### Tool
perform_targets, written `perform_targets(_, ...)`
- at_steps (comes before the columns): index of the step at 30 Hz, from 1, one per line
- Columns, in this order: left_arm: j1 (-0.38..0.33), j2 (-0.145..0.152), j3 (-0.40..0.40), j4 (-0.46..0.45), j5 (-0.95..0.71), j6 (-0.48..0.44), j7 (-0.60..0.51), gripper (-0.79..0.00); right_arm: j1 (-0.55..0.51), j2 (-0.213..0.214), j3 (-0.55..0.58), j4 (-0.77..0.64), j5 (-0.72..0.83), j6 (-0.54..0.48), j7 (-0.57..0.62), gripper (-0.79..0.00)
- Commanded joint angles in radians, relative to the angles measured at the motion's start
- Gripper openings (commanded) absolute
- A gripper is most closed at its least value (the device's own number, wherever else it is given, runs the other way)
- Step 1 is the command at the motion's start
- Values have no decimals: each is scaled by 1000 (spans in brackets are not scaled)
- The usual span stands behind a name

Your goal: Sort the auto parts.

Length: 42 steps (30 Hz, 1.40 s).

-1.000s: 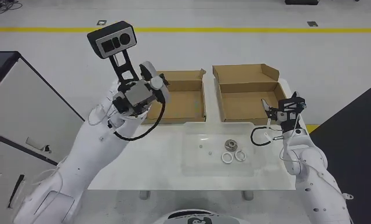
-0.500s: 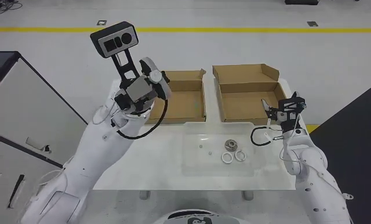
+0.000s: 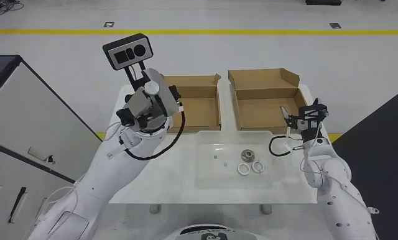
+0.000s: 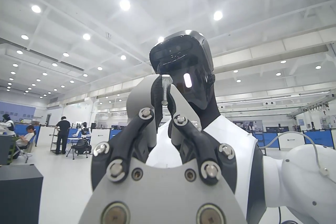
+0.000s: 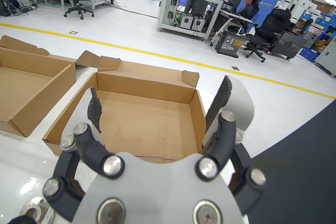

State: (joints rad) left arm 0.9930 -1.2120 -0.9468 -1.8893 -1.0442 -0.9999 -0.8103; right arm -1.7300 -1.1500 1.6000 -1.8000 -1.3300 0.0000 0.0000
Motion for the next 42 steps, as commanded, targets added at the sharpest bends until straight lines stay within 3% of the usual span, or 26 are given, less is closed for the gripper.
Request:
perform_targets(1,-2,-3,-6,10,11,7,-13,-785,0,0,0,0,0,0,0,0)
perform_targets(16,11,-9,-85,19,264,97,4,-785,0,0,0,0,0,0,0,0)
perform_targets(22,26,-25,-56,-6,122,62,50,-785,0,0,0,0,0,0,0,0)
perform_targets(31,25,-45,-45,0,-31,26,24,-785,0,0,0,0,0,0,0,0)
perform_targets(42,46,-42,-121,38,233,131,-4,-785,0,0,0,0,0,0,0,0)
